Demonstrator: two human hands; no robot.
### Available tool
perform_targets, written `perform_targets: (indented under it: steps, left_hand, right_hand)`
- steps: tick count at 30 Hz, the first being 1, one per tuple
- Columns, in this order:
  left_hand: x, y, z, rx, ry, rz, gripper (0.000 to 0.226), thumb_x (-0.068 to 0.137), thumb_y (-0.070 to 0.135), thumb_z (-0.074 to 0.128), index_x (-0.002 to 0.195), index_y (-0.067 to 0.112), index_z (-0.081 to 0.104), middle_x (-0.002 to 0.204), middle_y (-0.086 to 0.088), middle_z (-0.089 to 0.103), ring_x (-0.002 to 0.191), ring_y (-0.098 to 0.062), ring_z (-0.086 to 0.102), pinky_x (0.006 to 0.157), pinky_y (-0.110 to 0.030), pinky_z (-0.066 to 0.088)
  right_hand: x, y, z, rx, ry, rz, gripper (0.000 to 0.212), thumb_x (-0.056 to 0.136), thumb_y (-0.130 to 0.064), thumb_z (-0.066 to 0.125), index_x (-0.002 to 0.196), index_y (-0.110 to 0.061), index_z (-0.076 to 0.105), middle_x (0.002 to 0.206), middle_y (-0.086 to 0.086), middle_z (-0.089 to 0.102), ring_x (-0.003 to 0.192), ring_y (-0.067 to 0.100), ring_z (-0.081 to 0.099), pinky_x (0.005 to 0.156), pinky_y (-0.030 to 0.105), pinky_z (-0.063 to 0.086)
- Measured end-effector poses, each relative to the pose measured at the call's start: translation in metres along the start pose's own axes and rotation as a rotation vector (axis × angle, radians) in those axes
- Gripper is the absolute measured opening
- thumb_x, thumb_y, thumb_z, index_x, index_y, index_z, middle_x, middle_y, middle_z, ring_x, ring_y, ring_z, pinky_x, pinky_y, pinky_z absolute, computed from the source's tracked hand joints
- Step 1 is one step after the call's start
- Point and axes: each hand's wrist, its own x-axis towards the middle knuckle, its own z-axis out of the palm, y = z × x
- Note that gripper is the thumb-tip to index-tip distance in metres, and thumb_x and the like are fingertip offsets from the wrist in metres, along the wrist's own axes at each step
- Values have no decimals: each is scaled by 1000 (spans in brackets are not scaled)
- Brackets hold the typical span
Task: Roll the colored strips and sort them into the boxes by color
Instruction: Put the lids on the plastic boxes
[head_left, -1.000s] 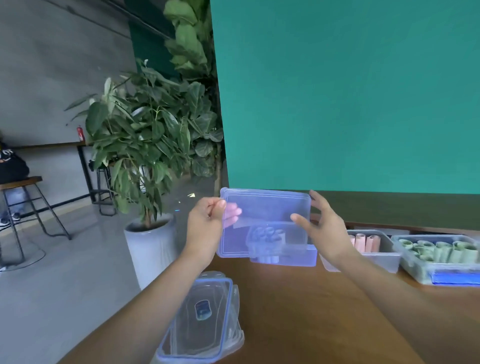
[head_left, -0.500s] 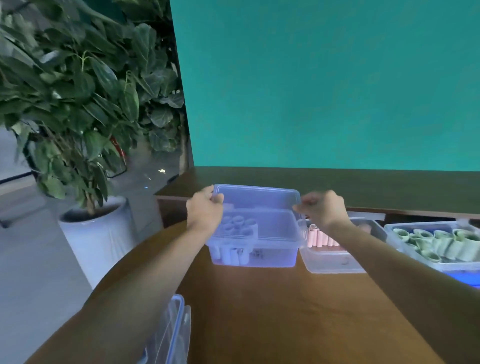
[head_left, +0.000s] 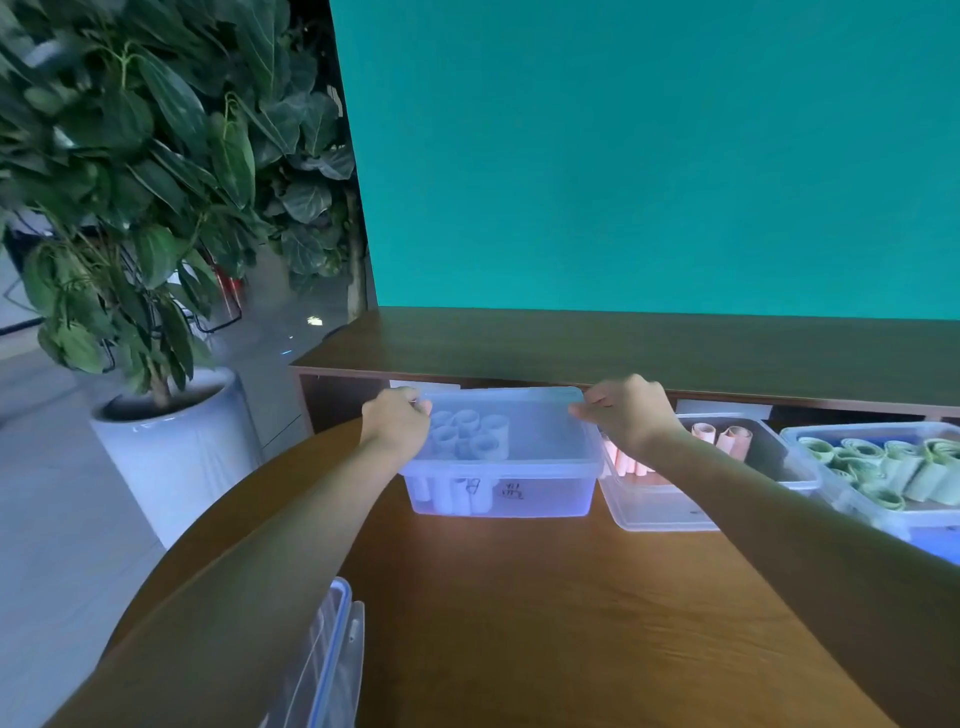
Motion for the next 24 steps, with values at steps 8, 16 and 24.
perform_targets:
  steps: [8,16,24]
  left_hand:
    - [-6,-22,-30,3,53,-25,35,101,24,49,132,18,64,125,-10,66,95,-24,55,79,-26,42]
    - [-14,-28,-37,148,-13,24,45,107,23,31,150,17,44,138,-15,55,88,-23,49,68,-27,41]
    - [-9,-31,-40,79,-38,34,18,102,19,36,89,24,46,91,-13,57,69,-27,43,60,-32,39]
  right_hand:
    - [-7,-31,8,-103,-99,-129,34,93,-36,71,106,-5,73,101,12,74,98,38,67,89,41,56]
    - [-15,-64,39,-210,-167,-83,33,105,-37,47,104,-5,54,99,15,61,80,31,54,67,31,40]
    - [-12,-68,55,-189,-108,-11,35,109,-26,38,121,2,56,125,22,58,106,38,59,74,30,38]
